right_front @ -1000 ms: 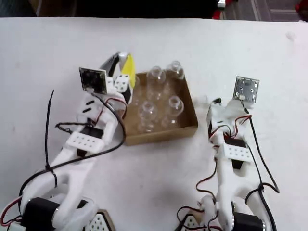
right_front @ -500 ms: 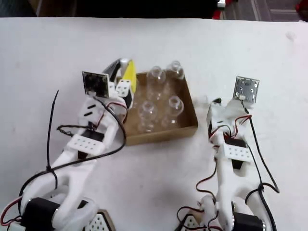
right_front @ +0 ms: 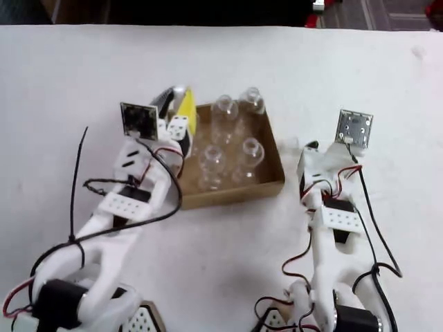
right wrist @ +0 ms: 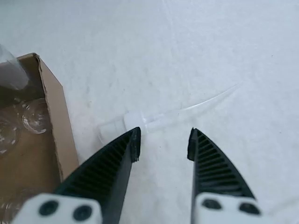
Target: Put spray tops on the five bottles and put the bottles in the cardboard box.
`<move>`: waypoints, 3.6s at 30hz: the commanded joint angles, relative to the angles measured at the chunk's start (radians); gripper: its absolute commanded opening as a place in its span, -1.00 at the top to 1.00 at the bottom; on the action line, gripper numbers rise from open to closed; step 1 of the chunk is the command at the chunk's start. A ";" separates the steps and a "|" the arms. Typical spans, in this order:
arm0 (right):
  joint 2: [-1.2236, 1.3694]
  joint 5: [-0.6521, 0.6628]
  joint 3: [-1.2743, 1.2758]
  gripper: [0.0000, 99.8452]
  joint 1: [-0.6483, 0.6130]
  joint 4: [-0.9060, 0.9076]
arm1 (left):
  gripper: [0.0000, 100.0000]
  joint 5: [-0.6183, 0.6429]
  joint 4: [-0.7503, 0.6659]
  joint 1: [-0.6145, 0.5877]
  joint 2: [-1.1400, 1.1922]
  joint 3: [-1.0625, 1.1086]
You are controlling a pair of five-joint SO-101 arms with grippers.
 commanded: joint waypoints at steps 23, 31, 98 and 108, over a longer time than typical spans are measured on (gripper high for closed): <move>-0.001 0.011 -0.015 0.71 0.008 -0.019 | 0.71 0.005 -0.245 0.002 0.088 0.063; -0.001 0.011 -0.015 0.71 0.010 -0.019 | 0.71 0.066 -0.173 0.002 -0.038 0.080; 0.005 0.011 -0.015 0.71 0.012 -0.015 | 0.95 -0.278 1.577 -0.361 0.504 -1.108; 0.005 0.011 -0.015 0.71 0.012 -0.019 | 0.93 -0.190 1.206 -0.260 0.667 -1.114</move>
